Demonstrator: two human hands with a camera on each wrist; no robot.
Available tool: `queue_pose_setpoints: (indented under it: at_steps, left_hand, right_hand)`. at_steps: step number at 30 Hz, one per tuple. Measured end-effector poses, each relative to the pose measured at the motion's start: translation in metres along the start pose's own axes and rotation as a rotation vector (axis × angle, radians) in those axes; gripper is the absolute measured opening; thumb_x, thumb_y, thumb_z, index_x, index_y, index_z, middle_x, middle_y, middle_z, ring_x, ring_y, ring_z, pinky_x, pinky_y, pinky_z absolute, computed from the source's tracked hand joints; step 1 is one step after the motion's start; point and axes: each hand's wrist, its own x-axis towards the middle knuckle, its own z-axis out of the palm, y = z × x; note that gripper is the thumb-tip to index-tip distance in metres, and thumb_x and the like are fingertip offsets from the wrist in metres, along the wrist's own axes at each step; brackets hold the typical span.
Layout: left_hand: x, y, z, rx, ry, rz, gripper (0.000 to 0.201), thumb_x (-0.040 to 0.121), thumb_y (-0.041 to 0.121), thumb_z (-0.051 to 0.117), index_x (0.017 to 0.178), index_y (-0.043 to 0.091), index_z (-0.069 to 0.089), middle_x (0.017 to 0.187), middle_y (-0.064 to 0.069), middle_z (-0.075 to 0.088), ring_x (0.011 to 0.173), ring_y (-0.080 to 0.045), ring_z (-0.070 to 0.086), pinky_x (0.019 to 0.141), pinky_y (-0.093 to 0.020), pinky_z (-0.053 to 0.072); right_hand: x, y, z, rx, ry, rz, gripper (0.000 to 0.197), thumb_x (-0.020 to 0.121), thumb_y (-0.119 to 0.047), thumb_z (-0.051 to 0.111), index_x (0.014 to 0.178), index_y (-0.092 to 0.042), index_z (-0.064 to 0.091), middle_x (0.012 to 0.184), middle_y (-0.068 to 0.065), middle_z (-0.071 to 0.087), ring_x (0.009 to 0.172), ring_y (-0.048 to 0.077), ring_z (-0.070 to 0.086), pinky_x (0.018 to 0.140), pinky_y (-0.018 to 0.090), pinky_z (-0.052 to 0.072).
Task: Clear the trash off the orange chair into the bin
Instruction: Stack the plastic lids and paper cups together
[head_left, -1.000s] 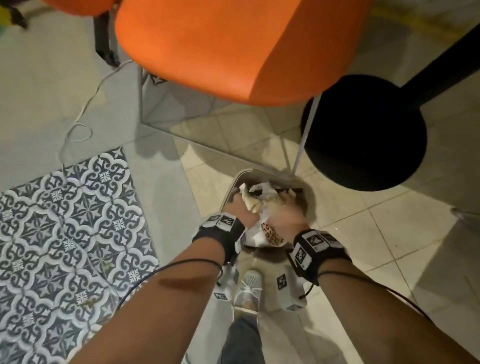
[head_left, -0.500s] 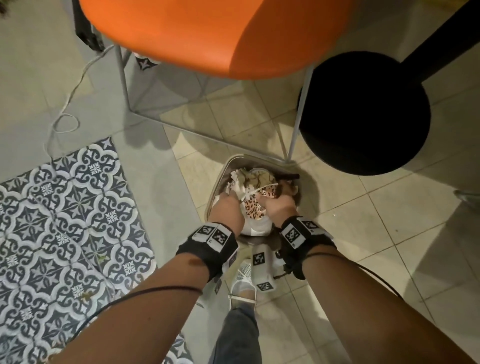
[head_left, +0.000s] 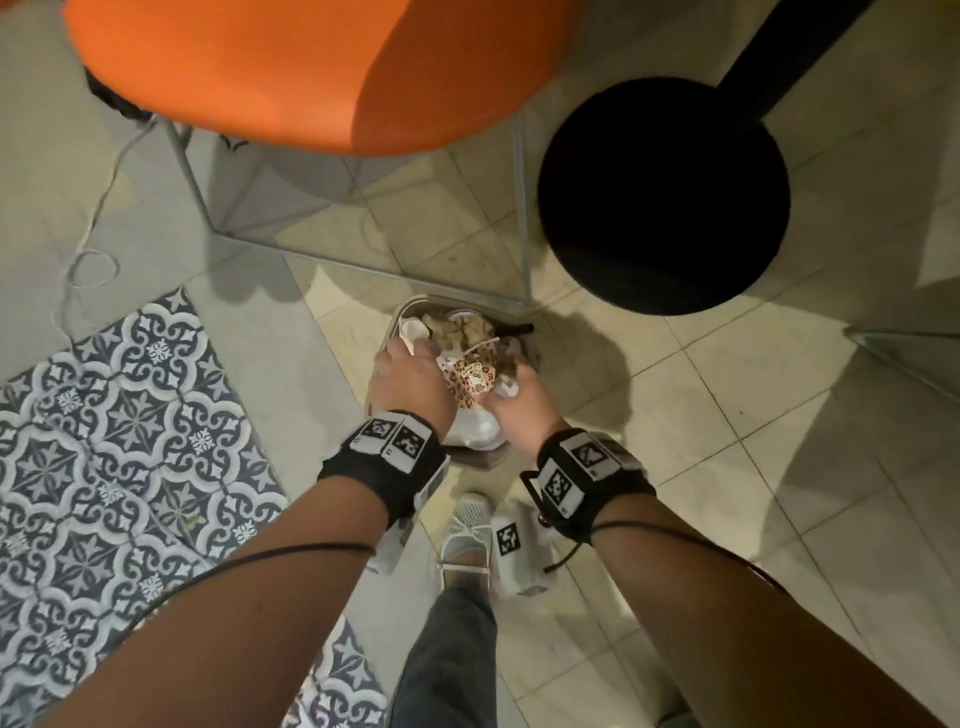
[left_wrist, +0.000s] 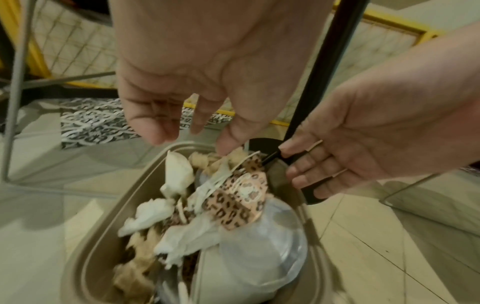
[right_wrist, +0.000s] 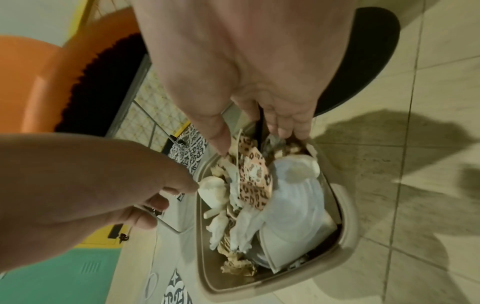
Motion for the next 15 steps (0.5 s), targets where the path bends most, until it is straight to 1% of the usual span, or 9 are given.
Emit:
queue_pose_setpoints:
  at_steps: [3,5,7,8,10,11,12,14,15]
  left_hand:
    - [-0.027,0.03,-0.018,0.041,0.087,0.144,0.047,0.086,0.024,0.052,0.128,0.006,0.044,0.128,-0.019,0.041,0.12,-0.036,0.038,0.095,-0.042,0.039]
    - [-0.048,0.063,-0.024,-0.027,0.113,0.251,0.044,0.086,0.026,0.053,0.126,0.008,0.051,0.125,-0.02,0.046,0.12,-0.036,0.038,0.097,-0.043,0.037]
    - [-0.074,0.106,-0.024,-0.073,0.11,0.369,0.042,0.087,0.027,0.051,0.125,0.01,0.053,0.121,-0.019,0.05,0.118,-0.035,0.039,0.098,-0.041,0.034]
    - [-0.089,0.129,-0.022,-0.087,0.095,0.428,0.04,0.088,0.028,0.05,0.124,0.011,0.054,0.12,-0.019,0.052,0.117,-0.034,0.04,0.098,-0.041,0.035]
    - [-0.122,0.179,-0.015,-0.182,0.058,0.544,0.036,0.088,0.025,0.051,0.122,0.013,0.056,0.118,-0.016,0.053,0.115,-0.033,0.042,0.098,-0.04,0.037]
    - [-0.141,0.204,-0.012,-0.247,0.04,0.605,0.034,0.088,0.021,0.053,0.12,0.014,0.058,0.118,-0.015,0.053,0.115,-0.032,0.043,0.099,-0.038,0.036]
    - [-0.16,0.229,-0.008,-0.297,0.029,0.672,0.031,0.087,0.018,0.054,0.117,0.013,0.061,0.118,-0.014,0.053,0.114,-0.031,0.044,0.1,-0.036,0.035]
    - [-0.201,0.28,0.005,-0.352,0.003,0.781,0.026,0.086,0.013,0.056,0.111,0.012,0.065,0.115,-0.012,0.057,0.112,-0.028,0.048,0.098,-0.031,0.034]
    - [-0.221,0.303,0.013,-0.364,-0.012,0.819,0.024,0.086,0.011,0.056,0.108,0.013,0.066,0.114,-0.011,0.058,0.111,-0.027,0.048,0.097,-0.028,0.033]
  right_hand:
    - [-0.038,-0.001,-0.038,0.156,0.001,-0.041,0.057,0.09,-0.015,0.059,0.143,-0.015,0.035,0.141,0.006,0.046,0.125,0.021,0.049,0.104,0.032,0.04]
    - [-0.068,0.005,-0.077,0.245,0.063,-0.056,0.051,0.093,-0.013,0.056,0.14,-0.014,0.037,0.135,0.003,0.049,0.117,0.014,0.051,0.095,0.023,0.041]
    - [-0.1,0.022,-0.123,0.319,0.195,-0.08,0.04,0.093,-0.011,0.054,0.132,-0.012,0.046,0.125,0.004,0.055,0.104,0.01,0.053,0.084,0.015,0.043]
    - [-0.116,0.035,-0.147,0.371,0.271,-0.095,0.035,0.093,-0.01,0.053,0.128,-0.012,0.05,0.119,0.003,0.057,0.103,0.012,0.055,0.082,0.014,0.044]
    - [-0.147,0.068,-0.196,0.457,0.403,-0.141,0.03,0.093,-0.006,0.05,0.123,-0.013,0.055,0.108,0.0,0.059,0.101,0.015,0.058,0.088,0.023,0.047]
    - [-0.163,0.087,-0.221,0.469,0.461,-0.171,0.029,0.094,-0.005,0.049,0.121,-0.013,0.056,0.106,0.0,0.06,0.097,0.014,0.059,0.087,0.025,0.048]
    - [-0.178,0.108,-0.245,0.473,0.528,-0.201,0.028,0.095,-0.004,0.048,0.12,-0.011,0.058,0.106,0.001,0.062,0.091,0.011,0.059,0.083,0.02,0.049]
    - [-0.213,0.153,-0.294,0.404,0.679,-0.224,0.025,0.095,-0.003,0.048,0.116,-0.009,0.062,0.107,0.002,0.064,0.083,0.003,0.058,0.075,0.004,0.044]
    - [-0.23,0.177,-0.315,0.336,0.751,-0.22,0.023,0.095,-0.006,0.049,0.113,-0.01,0.063,0.107,0.001,0.065,0.085,0.003,0.059,0.077,0.002,0.043]
